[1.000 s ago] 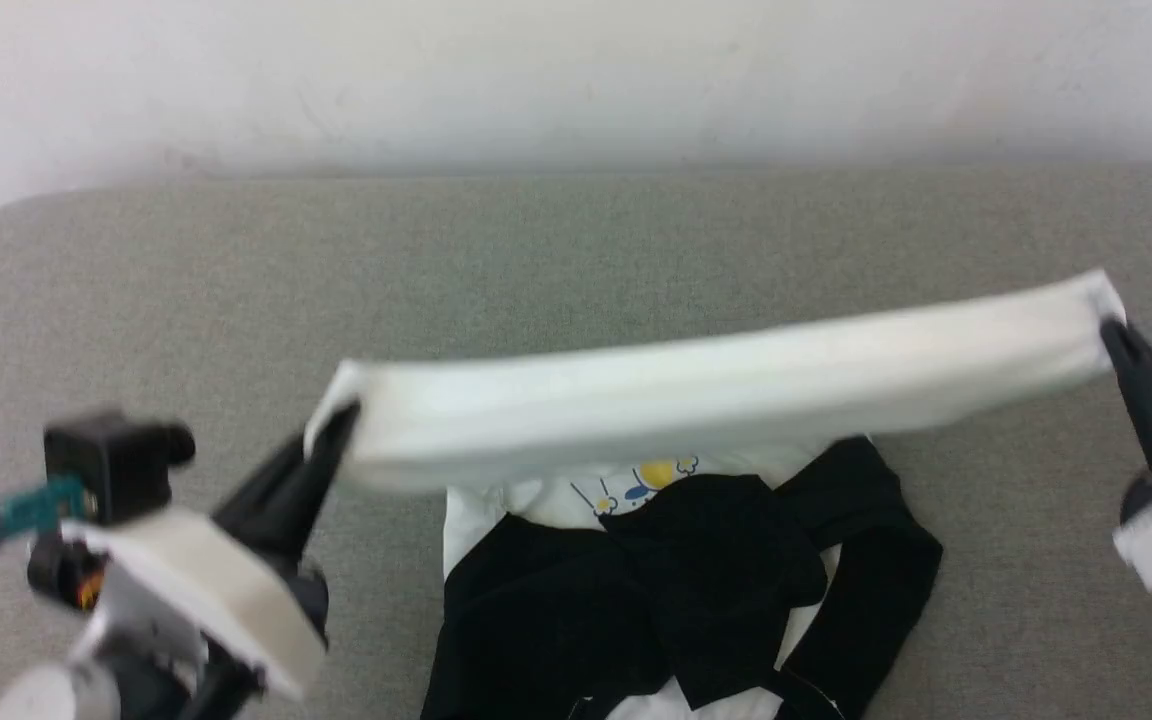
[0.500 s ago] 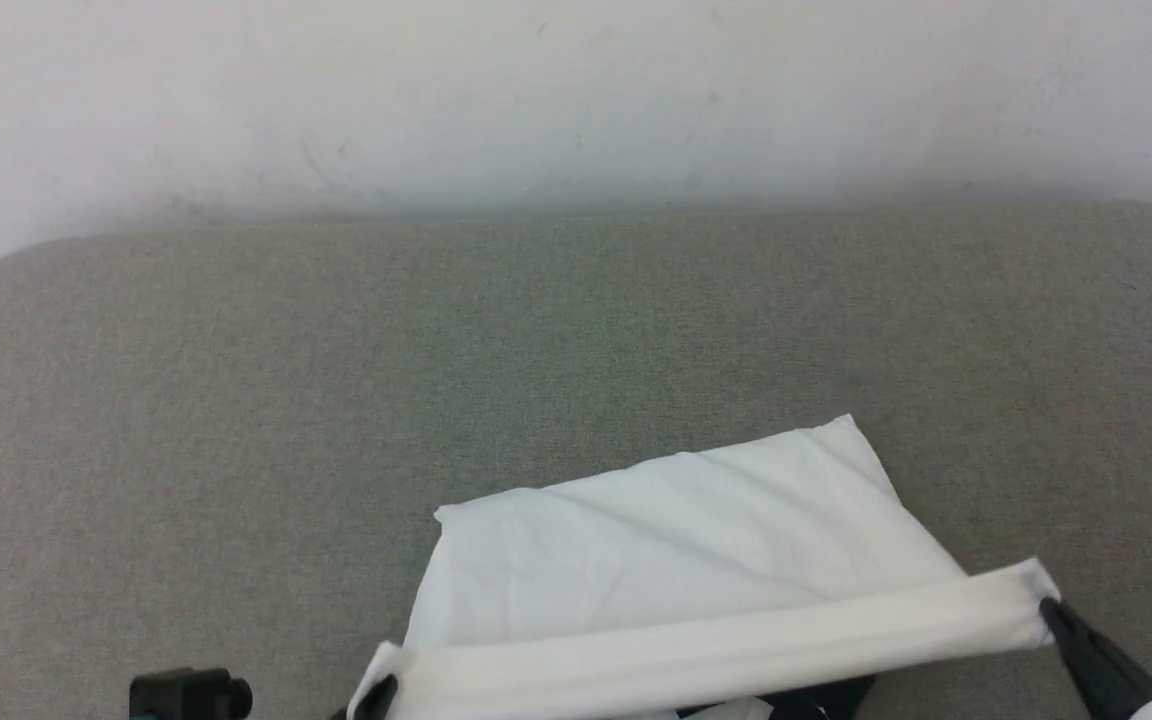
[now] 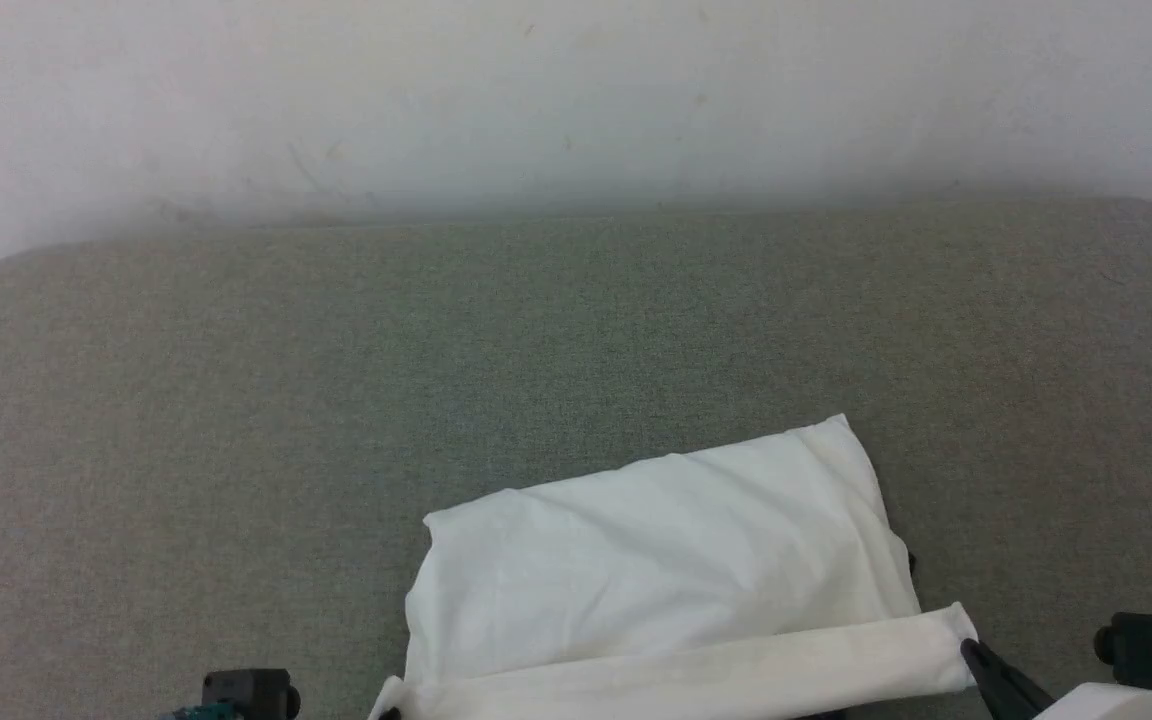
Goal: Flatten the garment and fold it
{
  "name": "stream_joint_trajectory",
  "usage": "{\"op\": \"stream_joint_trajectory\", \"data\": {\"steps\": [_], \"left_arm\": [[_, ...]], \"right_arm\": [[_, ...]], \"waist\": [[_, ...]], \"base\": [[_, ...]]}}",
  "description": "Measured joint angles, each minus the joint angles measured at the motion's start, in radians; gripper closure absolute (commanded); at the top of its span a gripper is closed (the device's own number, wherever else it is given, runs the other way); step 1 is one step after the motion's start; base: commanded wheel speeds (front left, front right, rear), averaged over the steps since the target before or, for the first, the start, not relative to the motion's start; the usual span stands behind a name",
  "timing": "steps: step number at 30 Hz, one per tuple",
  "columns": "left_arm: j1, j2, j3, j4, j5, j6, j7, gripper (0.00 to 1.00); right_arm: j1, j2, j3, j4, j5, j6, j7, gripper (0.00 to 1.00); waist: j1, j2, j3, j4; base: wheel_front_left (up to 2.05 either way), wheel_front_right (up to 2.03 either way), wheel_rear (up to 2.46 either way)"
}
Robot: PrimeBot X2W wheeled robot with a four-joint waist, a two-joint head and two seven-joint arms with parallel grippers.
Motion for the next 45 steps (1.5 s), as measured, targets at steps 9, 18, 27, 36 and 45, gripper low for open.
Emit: {"op": "stream_joint_trajectory", "data": {"steps": [9,18,27,36,45], "left_arm": [[-0.017,-0.046,0.012,0.007,0.007,0.032,-0.051,0.0],[-0.017,-0.081,0.175,-0.178,0.105,0.152,-0.309,0.0],[-0.041,-0.088,0.267,-0.269,0.38,0.229,-0.49,0.0],[-0.057,-0.118,0.259,-0.281,0.524,0.207,-0.492,0.0],[-0.081,-0.142,0.255,-0.251,0.535,0.163,-0.492,0.0]], "right_arm": [[-0.018,0.0,0.002,0.067,-0.004,0.0,-0.076,0.0],[-0.017,-0.001,-0.083,-0.083,0.032,0.0,-0.106,0.0],[-0.056,-0.001,-0.111,-0.082,0.003,0.0,-0.078,0.0],[-0.143,0.0,-0.038,0.017,-0.025,0.0,-0.012,0.0],[-0.206,0.0,-0.018,0.148,-0.044,0.0,0.031,0.0]], "waist": [[0.0,0.0,-0.004,0.005],[0.0,0.0,0.01,0.024],[0.0001,0.0,0.058,0.038],[0.0001,0.0,0.115,0.078],[0.0002,0.0,0.163,0.126]], "base": [[0.0,0.0,0.0],[0.0,0.0,0.0],[0.0,0.0,0.0],[0.0,0.0,0.0],[0.0,0.0,0.0]]}}
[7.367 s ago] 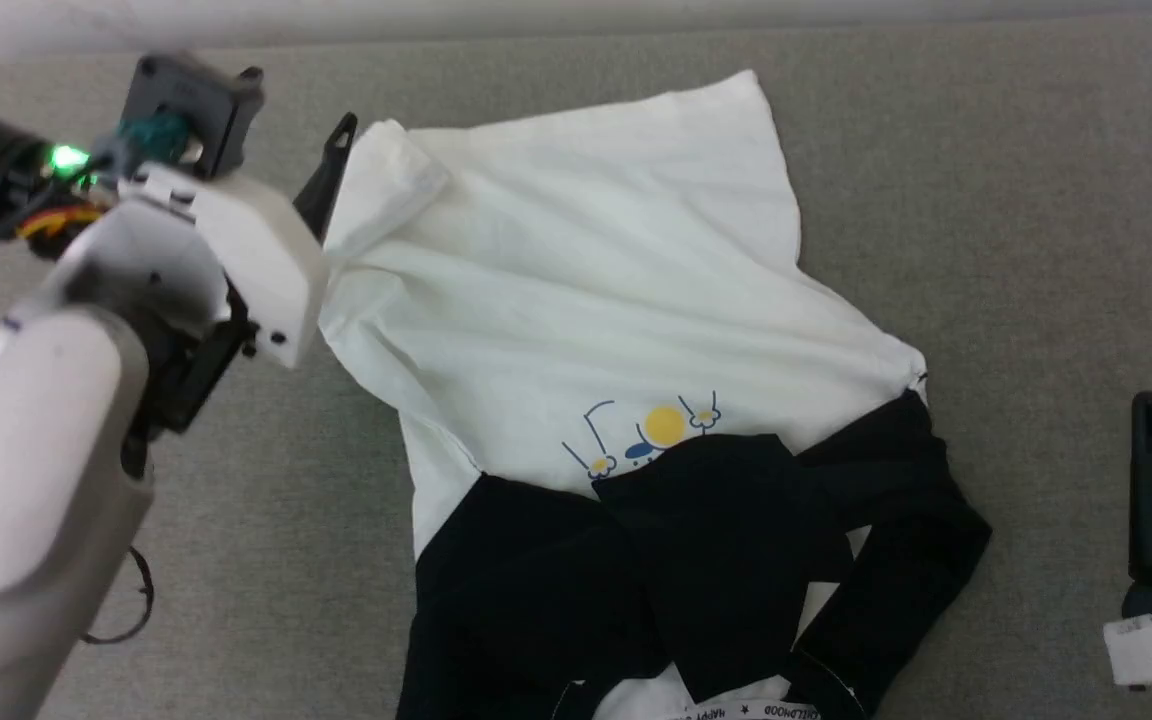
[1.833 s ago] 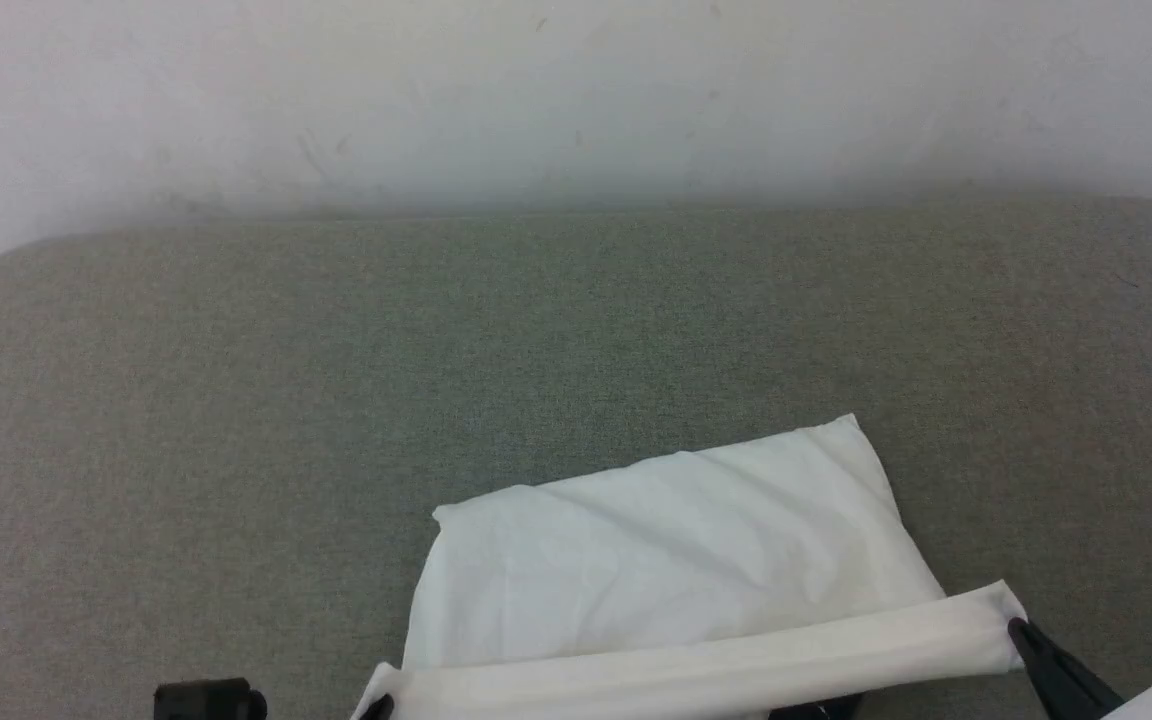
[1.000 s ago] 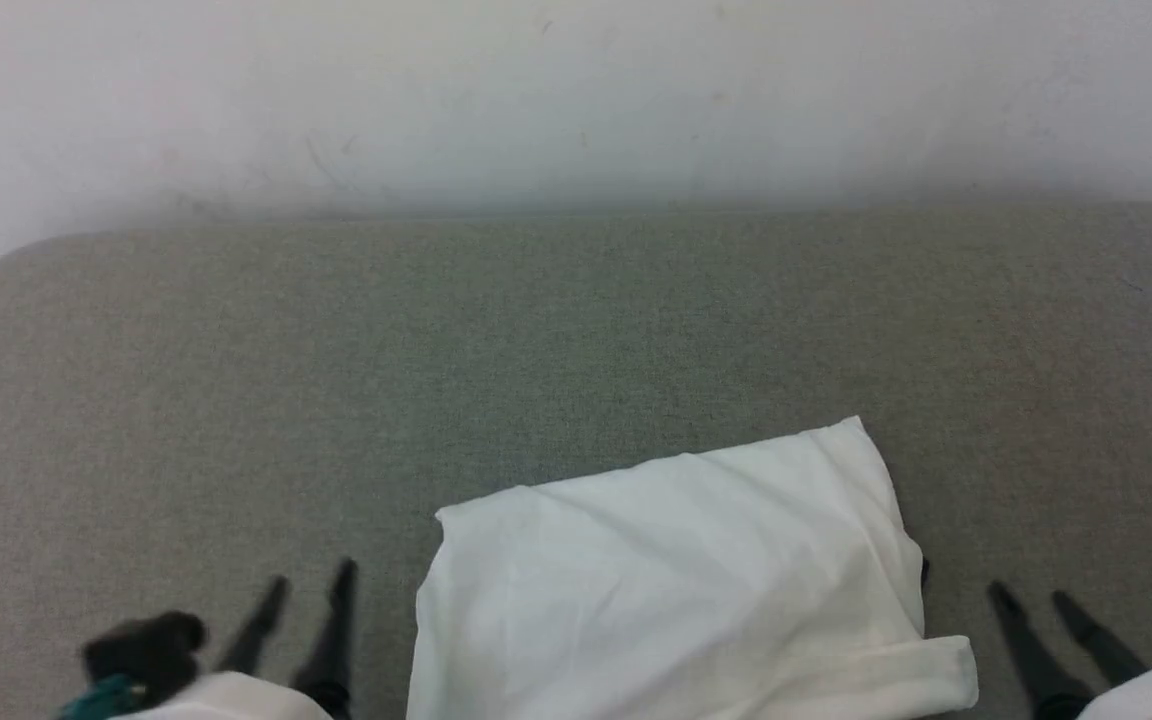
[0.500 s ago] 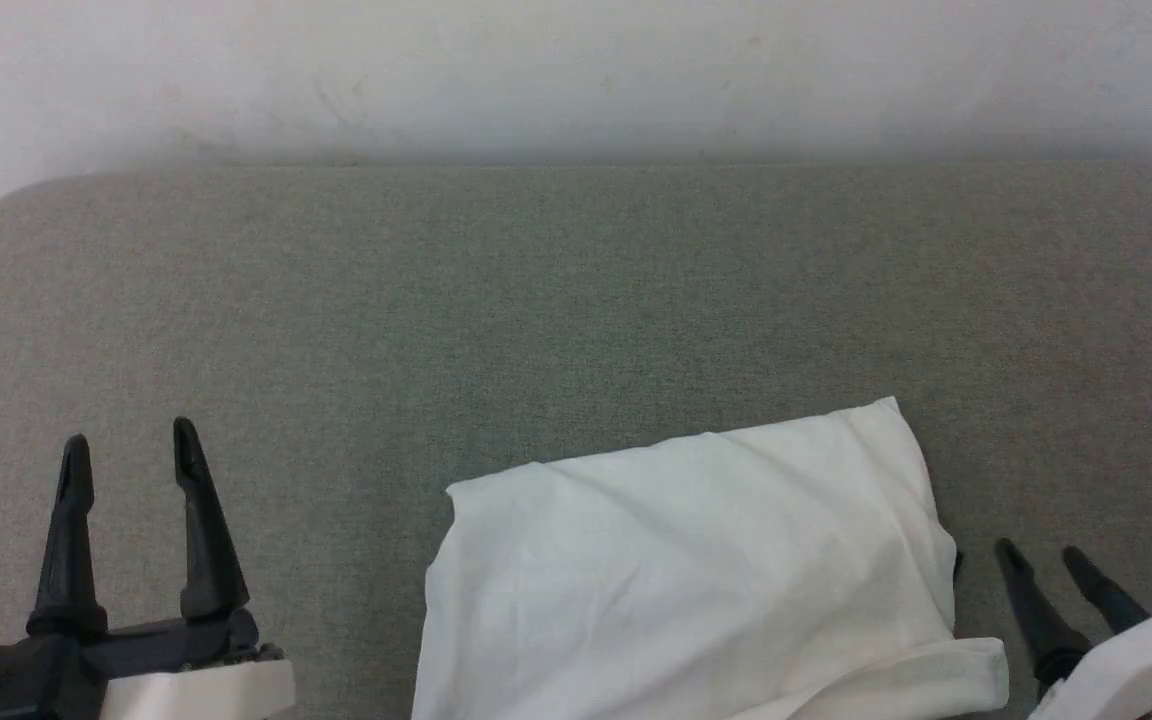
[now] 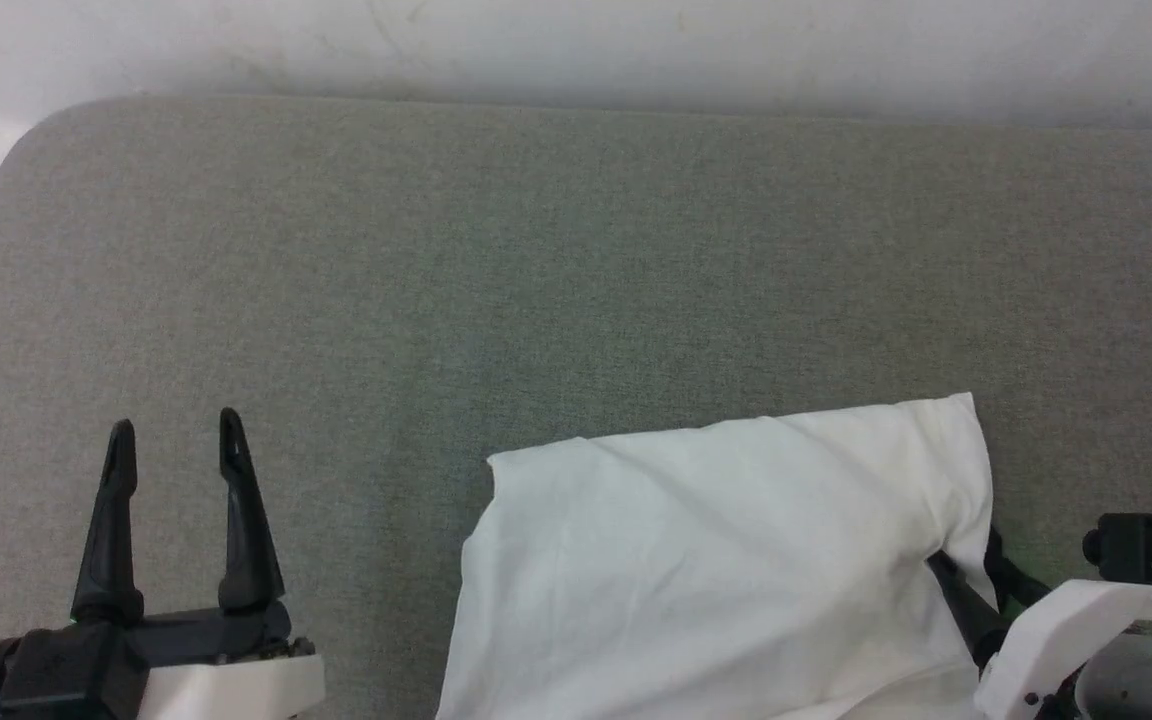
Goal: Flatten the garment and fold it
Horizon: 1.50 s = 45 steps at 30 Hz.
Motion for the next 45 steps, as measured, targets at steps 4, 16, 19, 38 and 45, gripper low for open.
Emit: {"op": "stream_joint_trajectory", "data": {"steps": [4,16,19,38,45], "left_arm": [[-0.009,-0.006,-0.002,0.013,0.0,-0.017,0.0,0.0],[-0.012,-0.005,-0.004,0.05,-0.013,-0.034,0.002,0.0],[0.004,0.003,0.001,0.048,-0.013,-0.034,0.007,0.0],[0.018,0.002,-0.029,0.036,-0.011,-0.024,0.037,0.0],[0.019,-0.007,-0.049,0.045,-0.013,-0.026,0.037,0.0]], "right_arm": [[-0.032,-0.005,0.002,0.041,0.04,0.0,0.043,0.0],[-0.15,0.012,-0.097,0.178,0.049,0.002,-0.029,1.0],[-0.19,0.011,-0.198,0.162,-0.009,0.001,-0.038,1.0],[-0.065,-0.022,-0.326,-0.09,-0.091,0.0,0.055,1.0],[-0.041,-0.011,-0.071,-0.204,-0.041,0.0,0.119,1.0]], "waist": [[-0.0002,0.0,0.02,0.012],[-0.0001,0.0,-0.018,0.001],[-0.0002,0.0,-0.039,-0.017],[-0.0002,0.0,-0.098,-0.093],[-0.0002,0.0,-0.115,-0.081]], "base": [[0.0,0.0,0.0],[0.0,0.0,0.0],[0.0,0.0,0.0],[0.0,0.0,0.0],[0.0,0.0,0.0]]}}
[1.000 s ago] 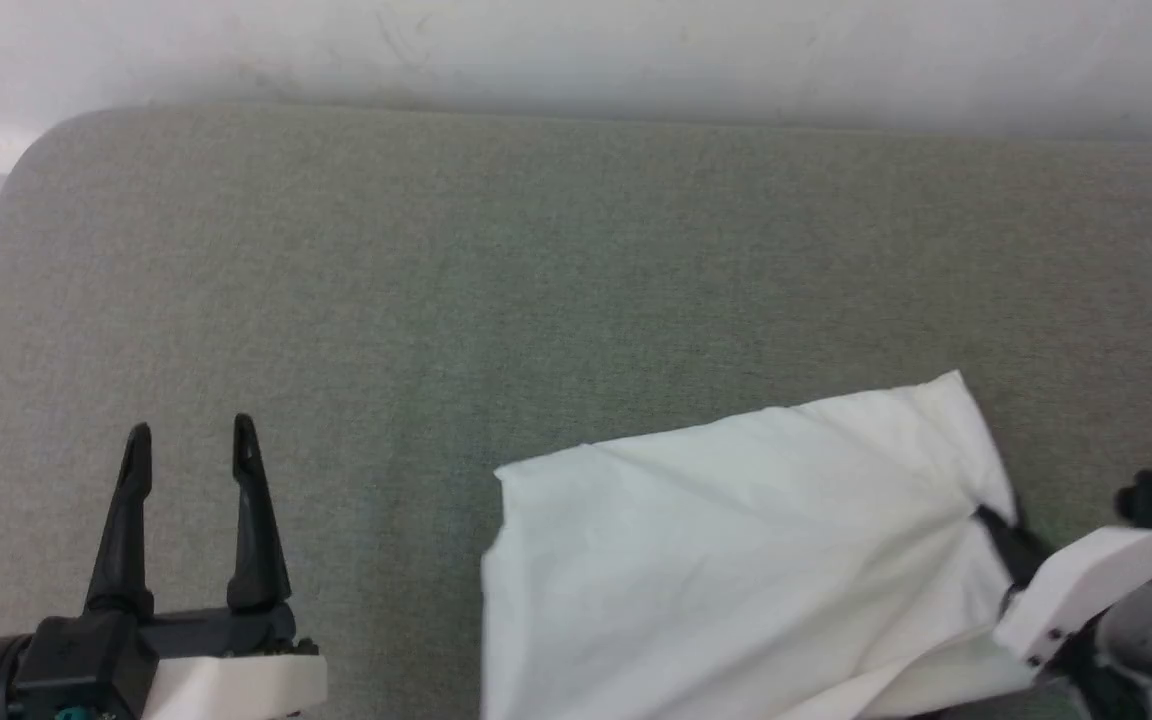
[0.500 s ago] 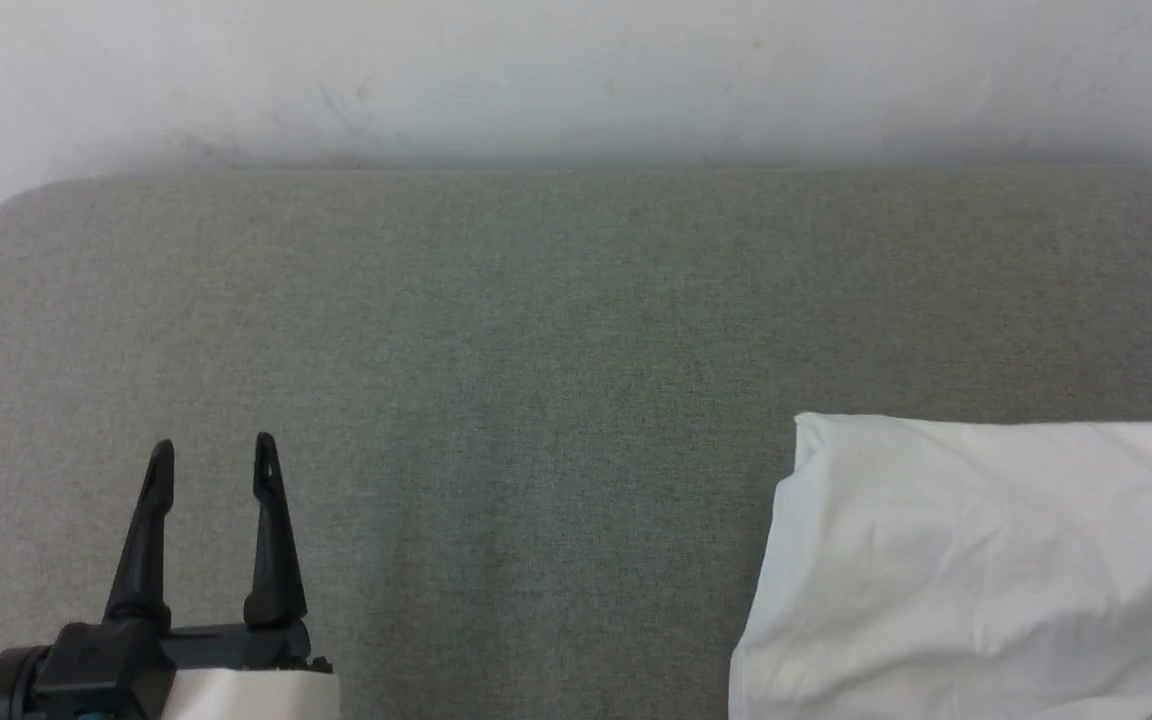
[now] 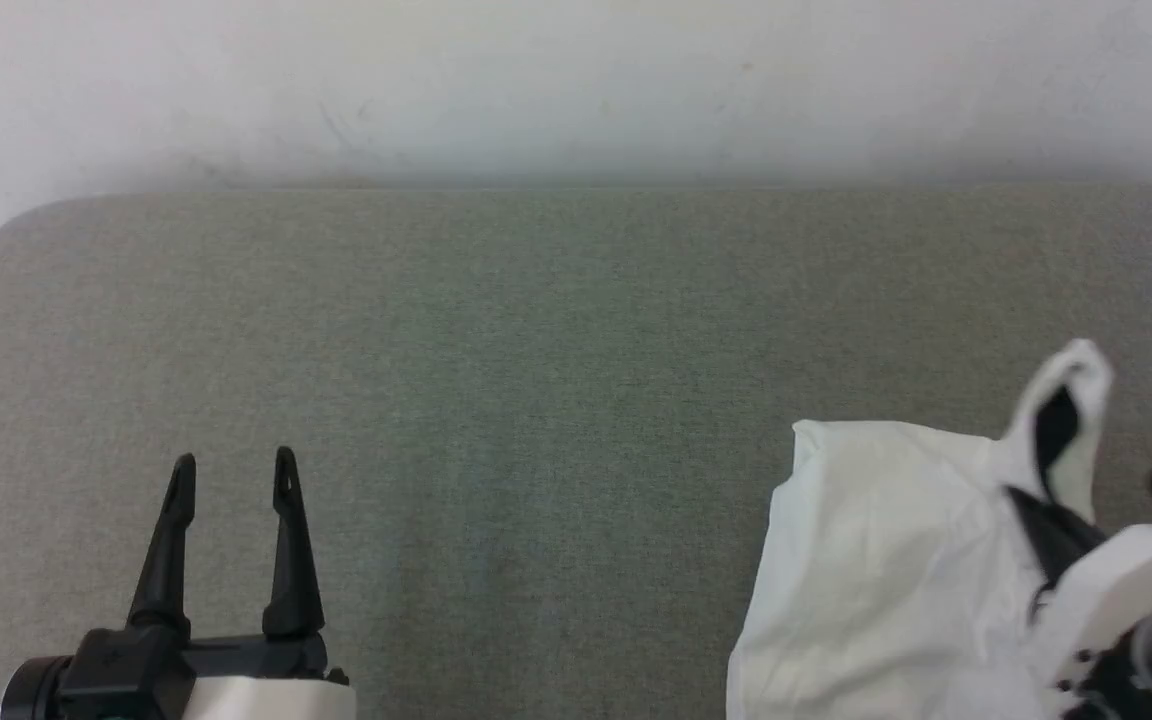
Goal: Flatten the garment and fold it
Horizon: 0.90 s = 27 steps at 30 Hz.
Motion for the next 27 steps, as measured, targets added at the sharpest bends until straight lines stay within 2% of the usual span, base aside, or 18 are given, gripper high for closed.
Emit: {"op": "stream_joint_trajectory", "data": {"steps": [5,9,16,23,24,25,26,27], "left_arm": [[0.001,-0.007,-0.01,0.012,-0.008,-0.002,0.0,0.0],[0.002,-0.009,-0.015,0.018,-0.01,-0.002,0.0,0.0],[0.002,-0.012,-0.028,0.027,-0.018,-0.01,0.0,0.0],[0.002,-0.015,-0.035,0.039,-0.021,-0.011,0.0,0.0],[0.002,-0.016,-0.036,0.04,-0.021,-0.011,0.0,0.0],[0.002,-0.016,-0.036,0.04,-0.022,-0.011,0.0,0.0],[0.002,-0.016,-0.036,0.041,-0.025,-0.011,0.0,0.0],[0.002,-0.016,-0.035,0.042,-0.027,-0.011,0.0,0.0]], "right_arm": [[0.011,0.004,0.142,-0.015,0.009,0.0,0.039,1.0],[0.009,0.006,0.209,0.017,0.005,0.0,0.051,1.0],[-0.007,0.01,0.222,0.158,-0.072,0.0,0.076,1.0],[-0.046,0.01,0.251,0.295,-0.07,0.0,0.036,1.0],[-0.051,0.01,0.254,0.31,-0.071,0.0,0.03,0.97],[-0.055,0.01,0.258,0.323,-0.074,0.0,0.028,0.83],[-0.06,0.009,0.266,0.33,-0.083,0.0,0.022,0.5],[-0.065,0.008,0.278,0.331,-0.089,0.0,0.016,0.0]], "waist": [[0.0,0.0,-0.008,0.025],[0.0,0.0,-0.014,0.05],[0.0,0.0,-0.016,0.095],[0.0,0.0,-0.007,0.131],[0.0,0.0,-0.006,0.133],[0.0,0.0,-0.005,0.134],[0.0001,0.0,-0.006,0.134],[0.0001,0.0,-0.006,0.133]], "base": [[0.0,0.0,0.0],[0.0,0.0,0.0],[0.0,0.0,0.0],[0.0,0.0,0.0],[0.0,0.0,0.0],[0.0,0.0,0.0],[0.0,0.0,0.0],[0.0,0.0,0.0]]}}
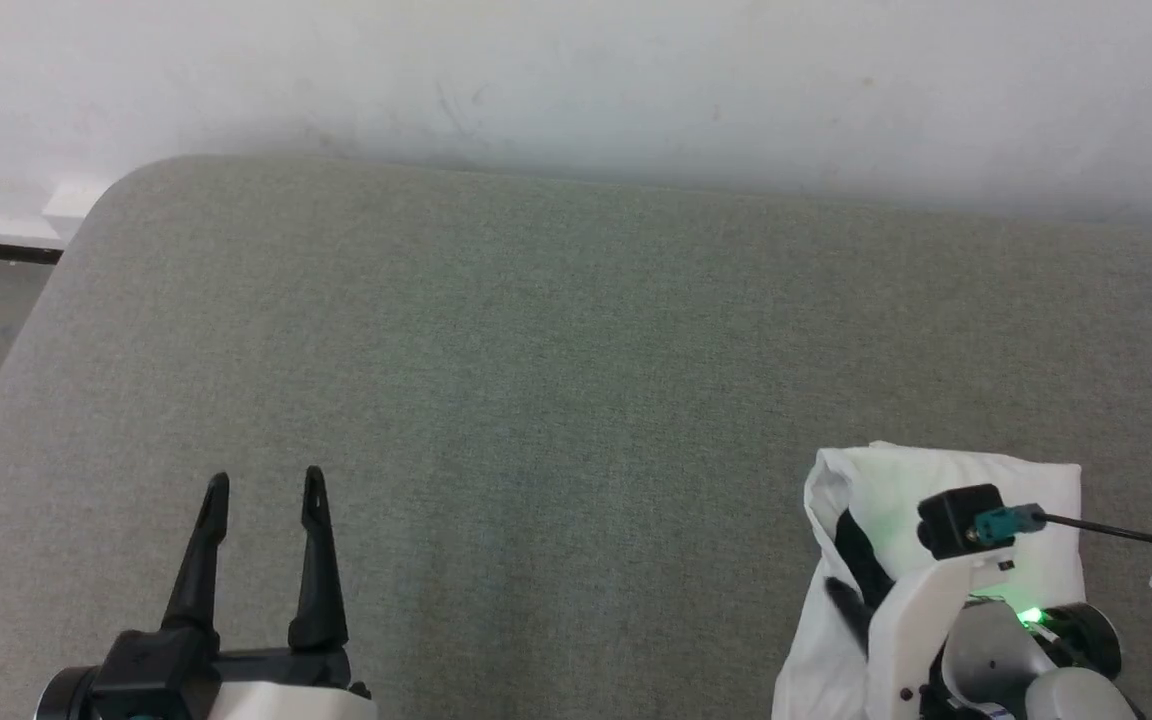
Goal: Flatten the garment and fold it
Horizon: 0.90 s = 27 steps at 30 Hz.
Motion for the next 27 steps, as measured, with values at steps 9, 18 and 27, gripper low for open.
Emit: {"op": "stream_joint_trajectory", "data": {"steps": [9,18,27], "left_arm": [[0.001,0.002,0.005,-0.014,-0.001,0.002,0.009,0.0],[0.0,0.005,0.008,-0.028,-0.001,0.003,0.009,0.0],[-0.032,0.023,-0.001,-0.039,0.009,0.003,0.021,0.0]], "right_arm": [[-0.024,0.006,-0.085,-0.196,0.04,0.0,-0.02,0.0],[0.103,0.003,-0.287,-0.386,0.058,0.0,0.045,0.0],[0.119,0.004,-0.35,-0.273,0.123,0.0,0.049,0.0]], "waist": [[0.0,0.0,-0.003,-0.052],[0.0,0.0,0.04,-0.096],[0.0,0.0,0.094,-0.09]], "base": [[0.0,0.0,0.0],[0.0,0.0,0.0],[0.0,0.0,0.0]]}}
